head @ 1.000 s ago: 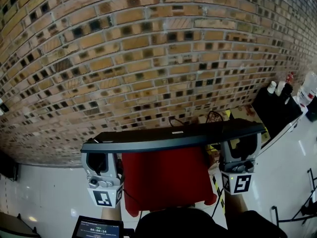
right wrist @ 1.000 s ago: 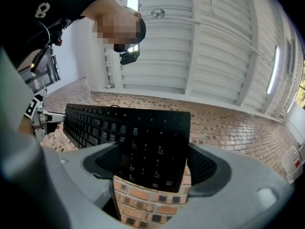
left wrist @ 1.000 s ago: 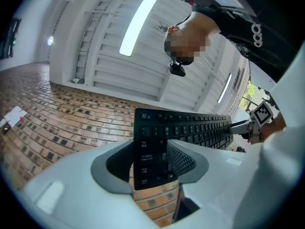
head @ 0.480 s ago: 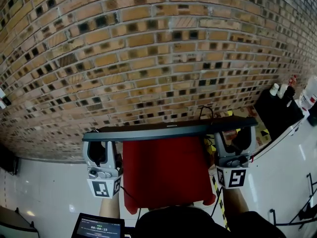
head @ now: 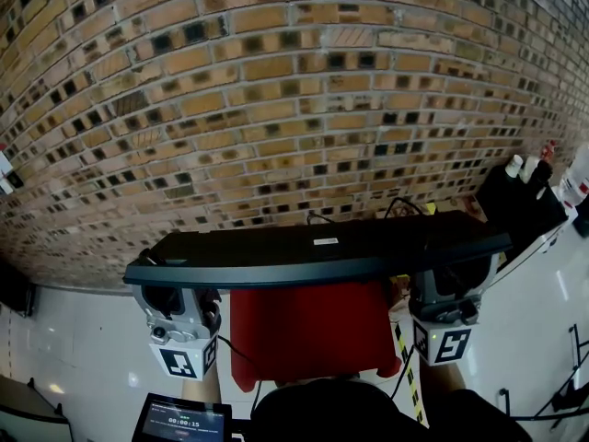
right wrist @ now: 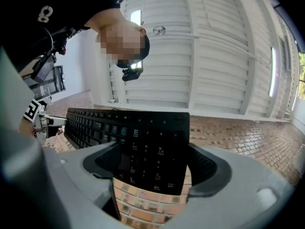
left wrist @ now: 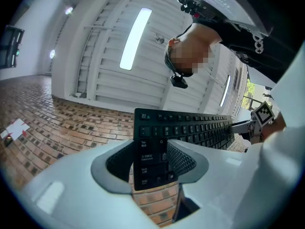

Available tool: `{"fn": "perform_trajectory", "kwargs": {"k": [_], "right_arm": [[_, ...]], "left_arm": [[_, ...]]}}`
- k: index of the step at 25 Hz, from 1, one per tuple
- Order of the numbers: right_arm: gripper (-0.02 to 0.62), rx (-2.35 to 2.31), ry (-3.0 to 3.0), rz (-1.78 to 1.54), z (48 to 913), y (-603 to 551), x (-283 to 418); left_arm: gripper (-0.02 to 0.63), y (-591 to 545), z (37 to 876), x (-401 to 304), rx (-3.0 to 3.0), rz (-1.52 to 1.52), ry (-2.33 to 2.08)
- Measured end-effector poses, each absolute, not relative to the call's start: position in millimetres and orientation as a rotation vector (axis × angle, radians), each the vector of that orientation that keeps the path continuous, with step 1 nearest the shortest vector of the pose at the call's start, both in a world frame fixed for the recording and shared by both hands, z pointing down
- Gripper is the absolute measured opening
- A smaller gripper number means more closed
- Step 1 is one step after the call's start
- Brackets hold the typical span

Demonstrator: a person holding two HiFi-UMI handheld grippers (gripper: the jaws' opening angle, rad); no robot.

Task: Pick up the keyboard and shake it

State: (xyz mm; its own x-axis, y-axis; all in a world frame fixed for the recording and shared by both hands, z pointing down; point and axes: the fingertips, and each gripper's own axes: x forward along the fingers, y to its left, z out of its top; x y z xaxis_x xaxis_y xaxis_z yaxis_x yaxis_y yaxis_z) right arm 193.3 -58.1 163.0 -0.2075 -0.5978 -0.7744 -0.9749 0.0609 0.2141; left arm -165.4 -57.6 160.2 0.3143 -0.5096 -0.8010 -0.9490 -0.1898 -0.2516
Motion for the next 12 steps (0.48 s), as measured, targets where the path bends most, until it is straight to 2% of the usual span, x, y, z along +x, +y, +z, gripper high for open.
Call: {"fn": "perform_trajectory", "kwargs": {"k": [12], "right_arm": [[0.414, -1.584, 1.927, 0.938, 176.5, -72.3, 190.6]], "left_arm": [[0.218, -66.7, 180.2, -170.3, -1.868, 0.711, 1.360]]}}
